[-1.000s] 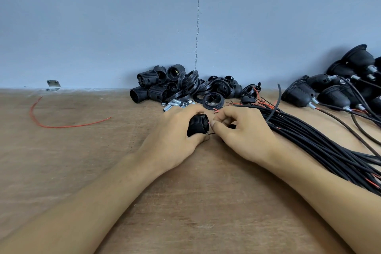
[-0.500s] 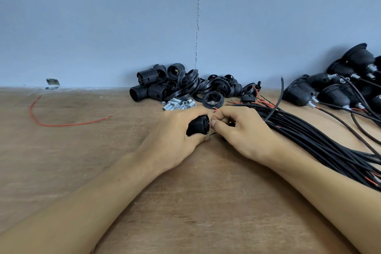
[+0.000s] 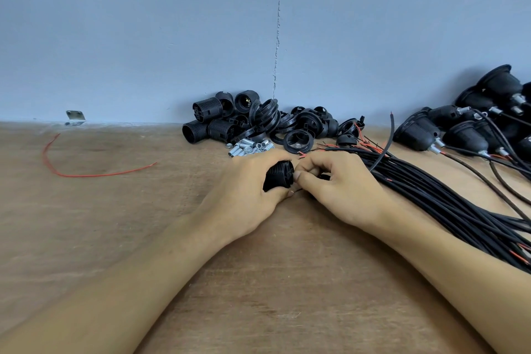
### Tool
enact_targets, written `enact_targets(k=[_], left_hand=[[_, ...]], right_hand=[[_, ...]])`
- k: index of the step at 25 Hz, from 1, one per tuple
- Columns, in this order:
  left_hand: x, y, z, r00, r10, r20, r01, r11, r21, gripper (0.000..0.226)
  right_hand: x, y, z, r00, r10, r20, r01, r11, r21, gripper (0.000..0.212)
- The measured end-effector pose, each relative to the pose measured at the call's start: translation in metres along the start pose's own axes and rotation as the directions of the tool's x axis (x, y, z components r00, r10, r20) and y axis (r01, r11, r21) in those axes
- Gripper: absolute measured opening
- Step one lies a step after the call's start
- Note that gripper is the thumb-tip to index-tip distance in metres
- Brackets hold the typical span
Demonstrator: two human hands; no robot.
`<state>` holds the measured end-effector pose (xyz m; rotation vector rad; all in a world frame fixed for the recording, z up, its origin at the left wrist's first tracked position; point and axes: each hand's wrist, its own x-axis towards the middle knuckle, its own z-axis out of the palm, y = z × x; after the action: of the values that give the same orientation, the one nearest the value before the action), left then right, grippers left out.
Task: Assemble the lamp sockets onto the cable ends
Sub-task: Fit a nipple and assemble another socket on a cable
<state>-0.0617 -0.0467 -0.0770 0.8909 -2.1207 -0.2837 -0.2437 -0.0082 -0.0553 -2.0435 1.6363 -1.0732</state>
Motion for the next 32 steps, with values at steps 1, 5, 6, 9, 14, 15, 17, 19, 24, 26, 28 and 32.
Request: enact_targets(k=[1, 5, 6, 9, 14, 15, 17, 19, 24, 26, 28, 32], left_hand=[[0.0, -0.001, 0.001, 1.0, -0.013, -0.015, 0.013, 1.0, -0.017, 0.048], [0.003, -0.013, 0.003, 0.992, -0.125, -0.011, 0.121, 0.98, -0.159, 0.048], [0.003, -0.015, 0.002, 0.99, -0.14, 0.002, 0.138, 0.971, -0.196, 0.047], [0.003, -0.015, -0.001, 0.989, -0.141, 0.033, 0.145, 0.958, -0.248, 0.051], [0.003, -0.012, -0.002, 0.99, -0.138, 0.041, 0.144, 0.951, -0.274, 0.046], [0.003, -0.012, -0.002, 0.99, -0.138, 0.04, 0.144, 0.95, -0.277, 0.044], [0.003, -0.012, -0.001, 0.99, -0.138, 0.037, 0.143, 0.946, -0.291, 0.041], [0.003, -0.012, 0.0, 0.991, -0.133, 0.033, 0.137, 0.943, -0.304, 0.038], [0.002, -0.009, 0.0, 0.993, -0.111, 0.031, 0.115, 0.952, -0.285, 0.037], [0.002, -0.009, 0.0, 0.996, -0.084, 0.036, 0.091, 0.965, -0.248, 0.039], [0.002, -0.009, 0.001, 0.996, -0.082, 0.038, 0.089, 0.967, -0.237, 0.04], [0.002, -0.009, 0.001, 0.996, -0.082, 0.045, 0.09, 0.969, -0.229, 0.04]], right_hand=[[-0.001, -0.001, 0.0, 1.0, -0.003, -0.022, 0.004, 1.0, 0.025, 0.012], [-0.003, -0.003, -0.011, 0.993, -0.12, 0.022, 0.112, 0.97, 0.218, 0.013], [-0.003, -0.003, -0.013, 0.987, -0.147, 0.069, 0.128, 0.964, 0.233, 0.011], [-0.003, -0.002, -0.012, 0.98, -0.156, 0.122, 0.13, 0.972, 0.196, 0.007], [-0.002, -0.002, -0.007, 0.977, -0.202, 0.07, 0.19, 0.971, 0.143, 0.009], [-0.002, -0.002, -0.006, 0.979, -0.194, 0.063, 0.183, 0.973, 0.142, 0.007], [-0.002, -0.002, -0.005, 0.986, -0.155, 0.057, 0.145, 0.977, 0.154, 0.002], [-0.003, -0.004, -0.006, 0.989, -0.133, 0.068, 0.12, 0.977, 0.174, 0.006], [-0.004, -0.009, -0.009, 0.991, -0.102, 0.082, 0.084, 0.976, 0.199, 0.022], [-0.004, -0.01, -0.008, 0.994, -0.055, 0.095, 0.034, 0.977, 0.21, 0.024], [-0.003, -0.011, -0.008, 0.995, -0.034, 0.097, 0.014, 0.981, 0.194, 0.024], [-0.003, -0.011, -0.008, 0.995, -0.036, 0.089, 0.023, 0.99, 0.138, 0.02]])
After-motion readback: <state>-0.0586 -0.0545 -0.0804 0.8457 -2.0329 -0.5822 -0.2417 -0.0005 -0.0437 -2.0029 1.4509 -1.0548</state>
